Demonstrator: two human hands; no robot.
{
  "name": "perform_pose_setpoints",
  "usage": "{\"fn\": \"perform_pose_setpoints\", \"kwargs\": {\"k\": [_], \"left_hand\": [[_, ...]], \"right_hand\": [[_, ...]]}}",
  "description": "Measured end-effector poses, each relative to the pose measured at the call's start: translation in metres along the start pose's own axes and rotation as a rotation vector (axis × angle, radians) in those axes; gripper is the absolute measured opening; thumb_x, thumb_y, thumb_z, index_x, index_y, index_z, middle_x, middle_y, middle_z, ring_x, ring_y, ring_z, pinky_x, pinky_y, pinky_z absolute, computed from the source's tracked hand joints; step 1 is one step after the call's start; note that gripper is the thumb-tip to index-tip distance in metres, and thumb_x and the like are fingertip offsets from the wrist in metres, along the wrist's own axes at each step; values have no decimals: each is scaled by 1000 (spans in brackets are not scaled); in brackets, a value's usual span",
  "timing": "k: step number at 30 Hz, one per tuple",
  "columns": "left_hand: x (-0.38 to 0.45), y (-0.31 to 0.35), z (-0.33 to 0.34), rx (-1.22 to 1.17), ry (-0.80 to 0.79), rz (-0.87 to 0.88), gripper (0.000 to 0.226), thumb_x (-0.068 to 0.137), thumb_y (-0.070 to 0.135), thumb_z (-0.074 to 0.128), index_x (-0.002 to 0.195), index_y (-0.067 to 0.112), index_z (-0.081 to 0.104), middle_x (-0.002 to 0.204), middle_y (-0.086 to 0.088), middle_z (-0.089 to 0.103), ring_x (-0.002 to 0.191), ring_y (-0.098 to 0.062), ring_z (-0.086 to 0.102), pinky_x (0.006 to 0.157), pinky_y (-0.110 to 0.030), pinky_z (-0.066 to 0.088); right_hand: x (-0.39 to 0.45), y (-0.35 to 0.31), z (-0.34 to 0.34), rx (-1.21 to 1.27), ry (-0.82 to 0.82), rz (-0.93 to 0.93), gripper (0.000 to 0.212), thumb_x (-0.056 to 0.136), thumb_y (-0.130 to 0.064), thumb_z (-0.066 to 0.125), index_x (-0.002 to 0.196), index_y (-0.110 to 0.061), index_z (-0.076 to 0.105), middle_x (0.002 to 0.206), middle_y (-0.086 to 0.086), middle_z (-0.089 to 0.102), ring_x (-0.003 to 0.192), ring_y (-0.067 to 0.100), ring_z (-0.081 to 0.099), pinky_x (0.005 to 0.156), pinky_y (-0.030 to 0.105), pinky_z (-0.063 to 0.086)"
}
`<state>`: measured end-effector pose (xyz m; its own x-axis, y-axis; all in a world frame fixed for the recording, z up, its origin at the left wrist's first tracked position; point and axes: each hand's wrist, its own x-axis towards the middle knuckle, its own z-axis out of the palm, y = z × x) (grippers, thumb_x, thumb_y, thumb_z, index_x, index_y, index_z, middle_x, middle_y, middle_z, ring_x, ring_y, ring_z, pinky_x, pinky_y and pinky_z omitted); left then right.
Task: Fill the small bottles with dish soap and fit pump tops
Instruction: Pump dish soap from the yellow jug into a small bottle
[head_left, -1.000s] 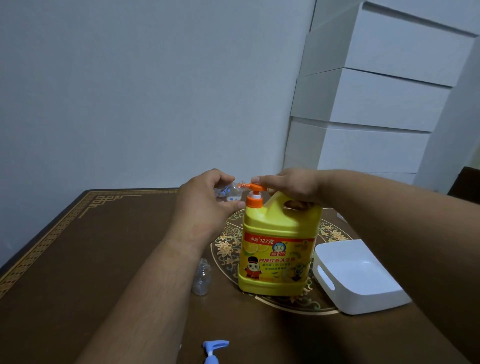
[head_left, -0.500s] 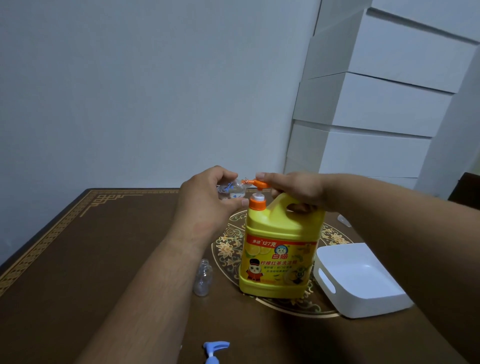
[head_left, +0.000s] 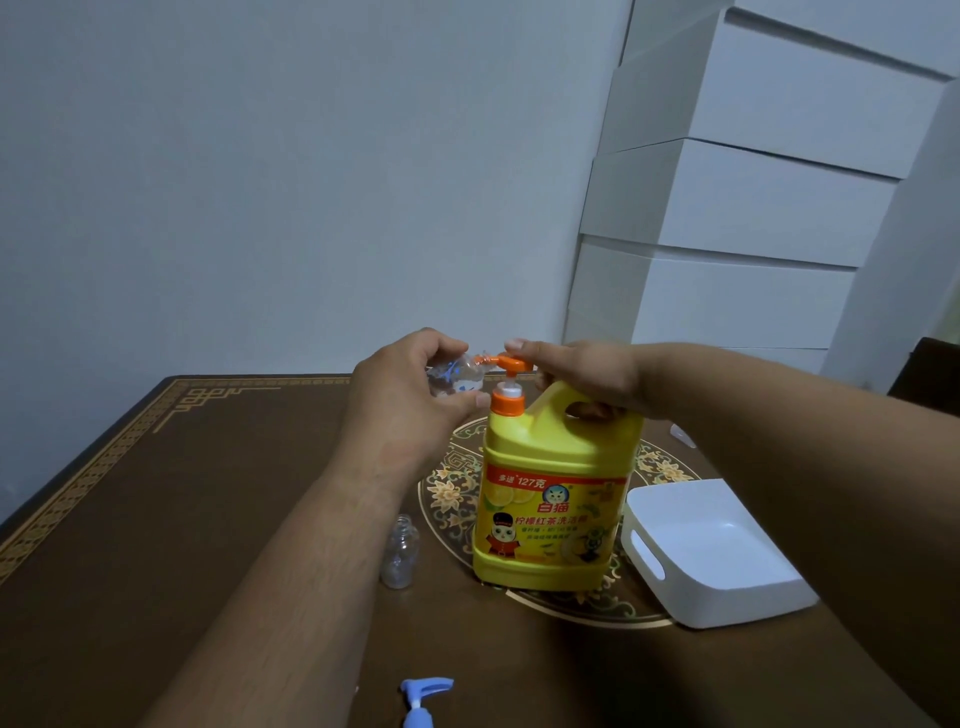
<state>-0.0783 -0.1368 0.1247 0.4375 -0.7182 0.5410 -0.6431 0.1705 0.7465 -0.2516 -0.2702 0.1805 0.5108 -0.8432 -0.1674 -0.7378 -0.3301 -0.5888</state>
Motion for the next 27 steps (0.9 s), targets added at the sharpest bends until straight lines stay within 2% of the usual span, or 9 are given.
{"fn": "perform_pose_setpoints", "kwargs": {"k": [6,9,11,13,15,17,20,23,27], "left_hand": [[0,-1,2,3,1,-1,52,71,29,97,117,29,74,104,16,72,86,9,64,75,-14,50],[-1,-3,2,27,-9,-10,50,71,31,97,115,30,74,100,18,70,86,7,65,73,-14,49],[-1,-4,3,27,-11,-13,49,70,31,97,114,31,74,100,18,71,84,7,65,70,-12,46],[-1,-4,3,30,-12,-14,49,71,30,97,114,31,73,101,18,71,83,9,64,69,-10,44],[0,-4,3,21,-13,-12,50,71,30,97,115,30,74,102,18,71,84,10,64,71,-11,46],[0,-4,2,-5,-8,-7,51,70,31,97,116,30,74,103,17,72,85,11,64,76,-13,50],[0,-3,0,-20,7,9,52,71,32,97,117,30,73,106,18,72,87,13,63,81,-16,53],[1,-3,1,-16,20,15,52,71,32,97,119,29,74,108,16,73,90,12,63,81,-15,51],[2,-2,0,-12,7,13,53,70,30,97,118,28,74,107,15,73,89,12,63,80,-15,51]], "right_hand": [[1,1,-4,-21,1,-15,85,56,-100,49,84,-21,63,63,6,51,50,18,42,56,31,32],[2,-1,-3,-70,2,-15,89,56,-100,49,91,-20,66,82,16,62,68,25,51,65,36,38],[3,0,-3,-73,14,-8,88,65,-97,50,104,-21,69,111,23,73,83,28,58,74,39,43],[2,0,-3,-86,29,2,86,73,-92,50,120,-22,67,133,21,66,100,32,68,85,42,52],[-2,0,-2,-95,27,17,96,71,-94,48,131,-21,64,136,21,65,120,39,66,103,50,50],[-3,0,-2,-63,19,20,107,63,-100,46,131,-19,64,115,19,72,103,36,71,94,42,53],[-4,0,-3,-18,9,13,100,60,-103,41,111,-21,68,77,10,54,60,18,44,61,32,34],[-3,2,-2,36,-27,-11,88,58,-105,40,85,-25,62,67,7,45,52,15,34,56,32,26],[-1,1,-4,19,-22,3,80,56,-102,49,77,-26,62,70,7,52,54,17,42,60,34,32]]}}
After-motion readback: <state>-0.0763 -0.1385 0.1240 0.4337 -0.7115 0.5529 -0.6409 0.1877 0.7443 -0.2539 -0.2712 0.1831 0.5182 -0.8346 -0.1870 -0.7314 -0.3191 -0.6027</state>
